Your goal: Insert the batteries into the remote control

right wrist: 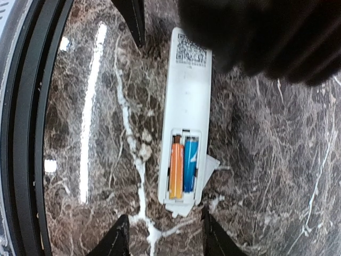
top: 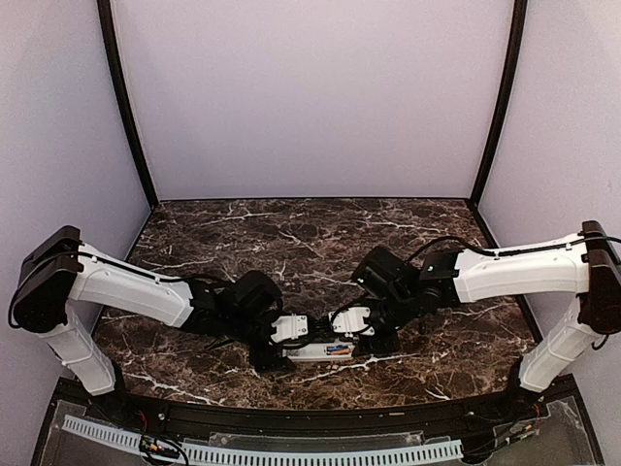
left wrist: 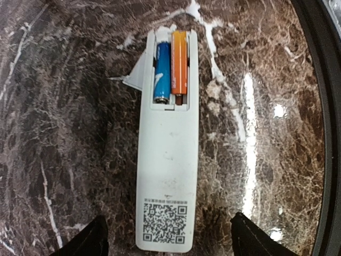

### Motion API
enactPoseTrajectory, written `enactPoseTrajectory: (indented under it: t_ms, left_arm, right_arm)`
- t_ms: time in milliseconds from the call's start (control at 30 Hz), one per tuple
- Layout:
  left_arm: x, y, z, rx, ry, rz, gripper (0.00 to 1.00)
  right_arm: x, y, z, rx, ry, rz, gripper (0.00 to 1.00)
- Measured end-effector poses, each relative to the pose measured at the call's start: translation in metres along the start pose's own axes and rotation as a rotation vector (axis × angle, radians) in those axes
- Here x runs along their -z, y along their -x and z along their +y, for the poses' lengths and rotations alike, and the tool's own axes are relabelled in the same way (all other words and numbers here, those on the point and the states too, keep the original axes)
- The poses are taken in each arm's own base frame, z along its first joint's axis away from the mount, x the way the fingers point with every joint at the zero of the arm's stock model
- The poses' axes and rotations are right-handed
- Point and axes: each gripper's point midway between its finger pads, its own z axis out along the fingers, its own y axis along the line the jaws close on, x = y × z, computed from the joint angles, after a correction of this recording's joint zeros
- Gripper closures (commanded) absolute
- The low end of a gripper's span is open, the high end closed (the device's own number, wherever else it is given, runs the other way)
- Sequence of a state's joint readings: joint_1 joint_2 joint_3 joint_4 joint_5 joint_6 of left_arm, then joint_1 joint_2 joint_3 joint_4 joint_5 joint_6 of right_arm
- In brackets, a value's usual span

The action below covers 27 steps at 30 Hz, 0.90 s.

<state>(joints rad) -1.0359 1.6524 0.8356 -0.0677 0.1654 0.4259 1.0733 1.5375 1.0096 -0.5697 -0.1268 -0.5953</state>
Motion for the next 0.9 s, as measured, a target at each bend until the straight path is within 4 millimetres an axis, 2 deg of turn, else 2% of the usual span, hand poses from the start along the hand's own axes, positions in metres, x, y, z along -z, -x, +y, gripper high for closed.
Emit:
enactPoseTrajectory:
  t_ms: [133, 300, 400, 467, 567, 800, 900]
  left_arm:
    - [0.033, 0.01, 0.001, 0.042, 0.054, -0.094, 0.19]
    - [0.11, 0.048, 0.022, 0.132, 0.216, -0.387, 0.16]
    - [0.147, 0.059, 0.032, 0.174, 0.297, -0.527, 0.15]
    - [0.159, 0.06, 0.038, 0.196, 0.332, -0.564, 0.15]
    - [0.166, 0.06, 0.046, 0.225, 0.377, -0.578, 0.15]
    - [0.168, 0.057, 0.054, 0.248, 0.418, -0.573, 0.15]
    - [0.168, 0.057, 0.055, 0.249, 0.422, -0.573, 0.15]
  right_arm:
    - [-0.01, -0.001, -0.001, 0.023, 0.009, 0.013, 0.59]
    - [-0.029, -0.015, -0.002, 0.032, 0.017, 0.08, 0.59]
    - [-0.036, -0.018, -0.005, 0.035, 0.016, 0.105, 0.6]
    - [-0.039, -0.018, -0.006, 0.035, 0.017, 0.113, 0.61]
    - [-0.042, -0.019, -0.007, 0.034, 0.016, 0.123, 0.65]
    - [-0.043, -0.02, -0.012, 0.031, -0.012, 0.144, 0.74]
    - [-0.043, -0.02, -0.012, 0.036, -0.024, 0.153, 0.74]
